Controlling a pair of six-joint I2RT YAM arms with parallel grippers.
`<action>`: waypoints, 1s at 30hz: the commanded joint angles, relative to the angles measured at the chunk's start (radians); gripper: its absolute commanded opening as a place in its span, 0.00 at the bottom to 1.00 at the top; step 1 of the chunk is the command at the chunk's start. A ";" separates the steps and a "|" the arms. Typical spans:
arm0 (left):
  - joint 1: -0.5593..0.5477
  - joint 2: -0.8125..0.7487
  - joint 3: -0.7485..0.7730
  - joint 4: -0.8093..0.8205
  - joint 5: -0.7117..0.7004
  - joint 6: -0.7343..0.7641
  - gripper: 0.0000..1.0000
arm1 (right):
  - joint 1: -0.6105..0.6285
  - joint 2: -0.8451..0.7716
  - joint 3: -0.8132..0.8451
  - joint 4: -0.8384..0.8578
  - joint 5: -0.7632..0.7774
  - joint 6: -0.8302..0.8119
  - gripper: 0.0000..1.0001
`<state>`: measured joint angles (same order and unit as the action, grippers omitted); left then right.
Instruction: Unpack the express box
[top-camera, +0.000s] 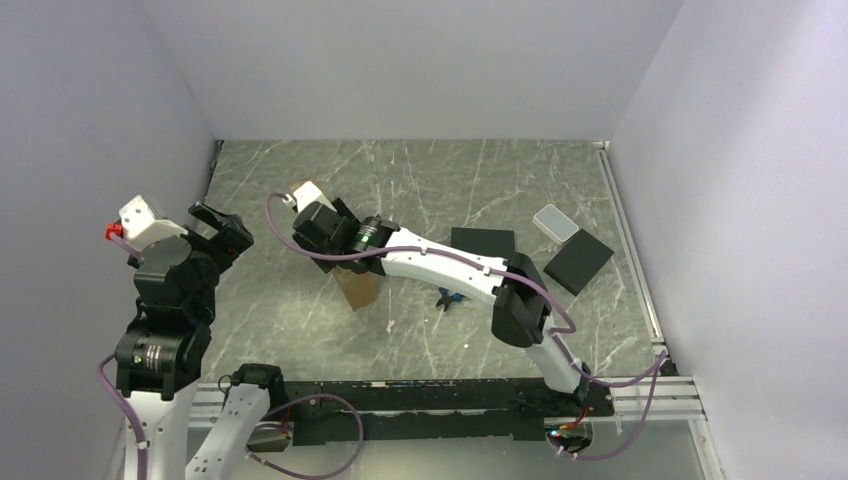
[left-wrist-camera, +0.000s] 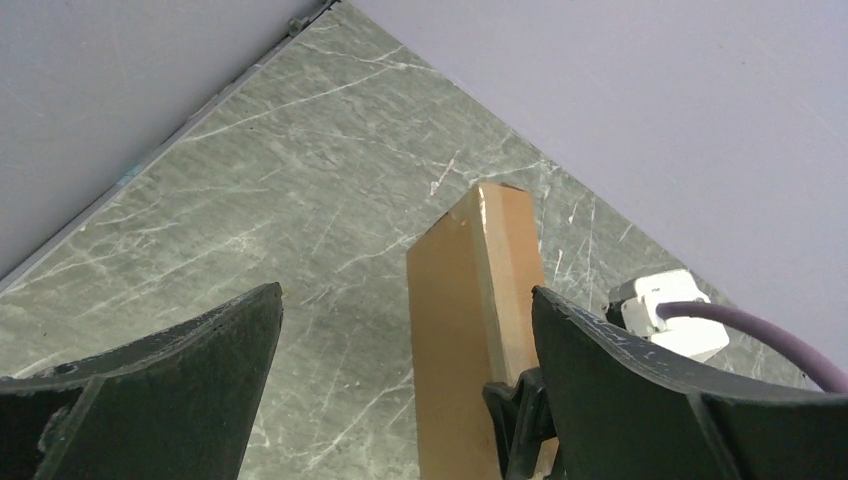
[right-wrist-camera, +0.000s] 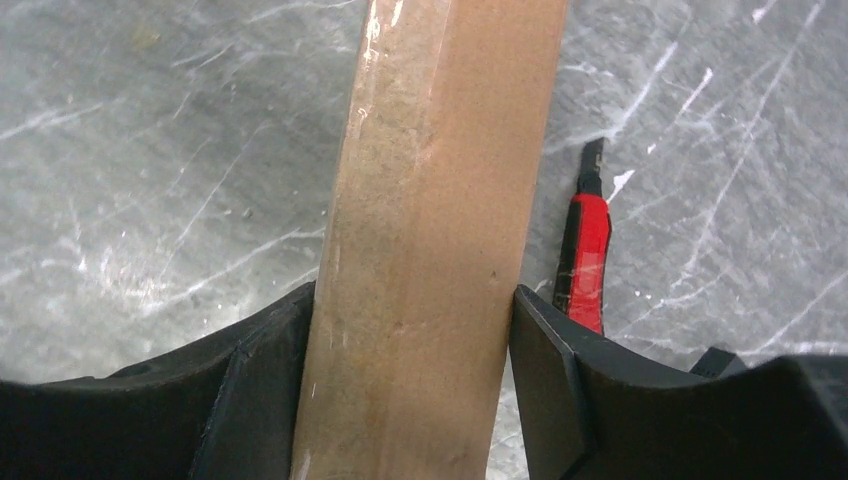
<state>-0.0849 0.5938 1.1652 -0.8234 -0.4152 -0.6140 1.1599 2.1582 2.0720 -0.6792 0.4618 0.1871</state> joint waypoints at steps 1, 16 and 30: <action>-0.004 0.009 0.015 0.040 0.009 -0.009 0.99 | 0.004 -0.078 -0.046 0.032 -0.185 -0.115 0.56; -0.004 0.019 -0.012 0.043 0.070 -0.022 0.98 | -0.008 -0.465 -0.664 0.383 -0.633 -0.721 0.70; -0.004 0.036 -0.049 0.032 0.173 -0.040 0.98 | -0.027 -0.395 -0.618 0.348 -0.619 -0.755 0.87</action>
<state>-0.0864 0.6136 1.1202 -0.8135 -0.3027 -0.6407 1.1450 1.7596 1.4399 -0.3576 -0.1432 -0.5568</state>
